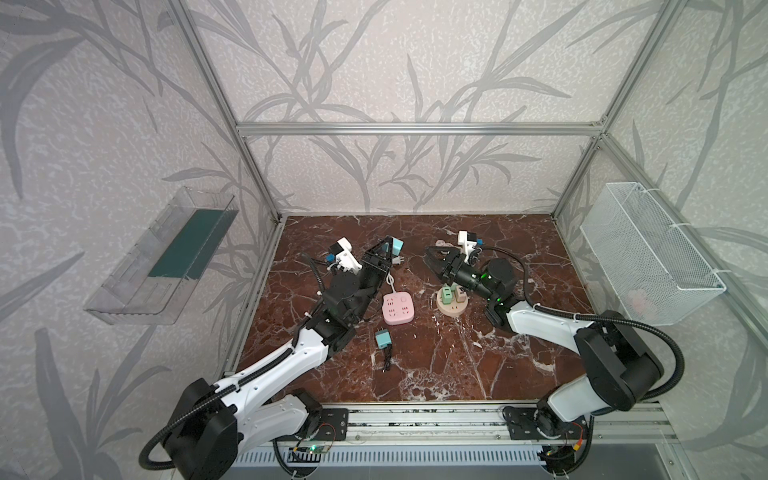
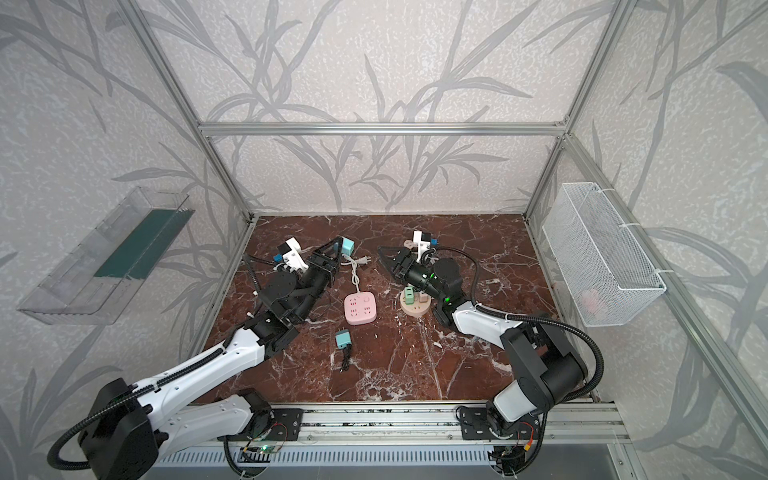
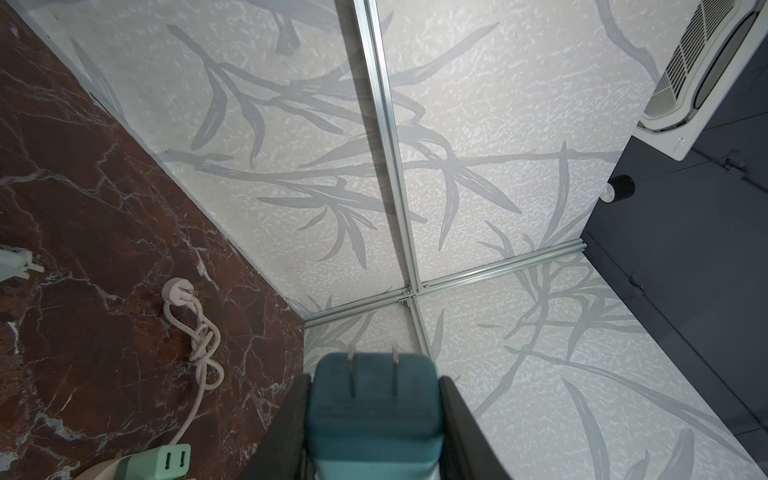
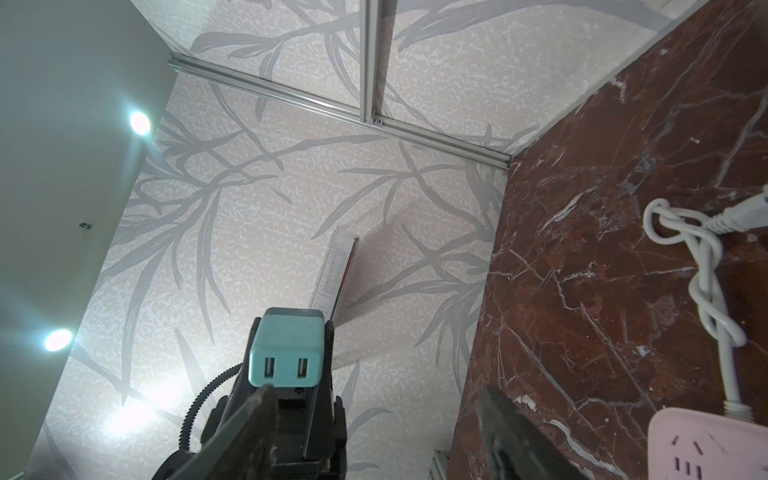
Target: Insert the plug
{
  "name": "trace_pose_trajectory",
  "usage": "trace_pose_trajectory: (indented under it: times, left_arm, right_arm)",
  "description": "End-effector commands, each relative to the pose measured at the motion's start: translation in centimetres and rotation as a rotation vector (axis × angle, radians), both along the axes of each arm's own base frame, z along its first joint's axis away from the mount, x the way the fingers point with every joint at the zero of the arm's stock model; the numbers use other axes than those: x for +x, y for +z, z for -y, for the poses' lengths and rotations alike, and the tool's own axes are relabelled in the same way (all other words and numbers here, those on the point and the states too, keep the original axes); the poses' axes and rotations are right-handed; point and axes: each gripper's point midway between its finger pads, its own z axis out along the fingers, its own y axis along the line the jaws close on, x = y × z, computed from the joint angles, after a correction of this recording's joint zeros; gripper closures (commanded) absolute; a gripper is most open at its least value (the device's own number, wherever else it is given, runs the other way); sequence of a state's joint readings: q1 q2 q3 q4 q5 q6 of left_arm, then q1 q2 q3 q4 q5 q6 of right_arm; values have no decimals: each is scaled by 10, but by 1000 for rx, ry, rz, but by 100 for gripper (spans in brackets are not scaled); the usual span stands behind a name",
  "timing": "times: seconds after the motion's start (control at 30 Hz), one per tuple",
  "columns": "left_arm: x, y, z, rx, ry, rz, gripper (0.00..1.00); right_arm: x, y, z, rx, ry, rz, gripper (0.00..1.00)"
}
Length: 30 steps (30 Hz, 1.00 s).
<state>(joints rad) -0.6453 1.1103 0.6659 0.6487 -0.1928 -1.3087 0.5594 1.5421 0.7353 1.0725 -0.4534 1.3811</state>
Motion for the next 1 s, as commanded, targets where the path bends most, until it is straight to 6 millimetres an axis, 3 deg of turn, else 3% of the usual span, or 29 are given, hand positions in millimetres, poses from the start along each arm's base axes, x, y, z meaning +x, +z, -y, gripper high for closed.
trace_pose_trajectory:
  times: [0.0, 0.23, 0.97]
  left_arm:
    - [0, 10, -3, -55, 4, 41, 100]
    - [5, 6, 7, -49, -20, 42, 100]
    - [6, 8, 17, -53, -67, 61, 100]
  right_arm:
    - [-8, 30, -2, 74, -9, 91, 25]
    - [-13, 33, -24, 96, 38, 86, 30]
    - [-10, 46, -46, 144, 102, 100, 36]
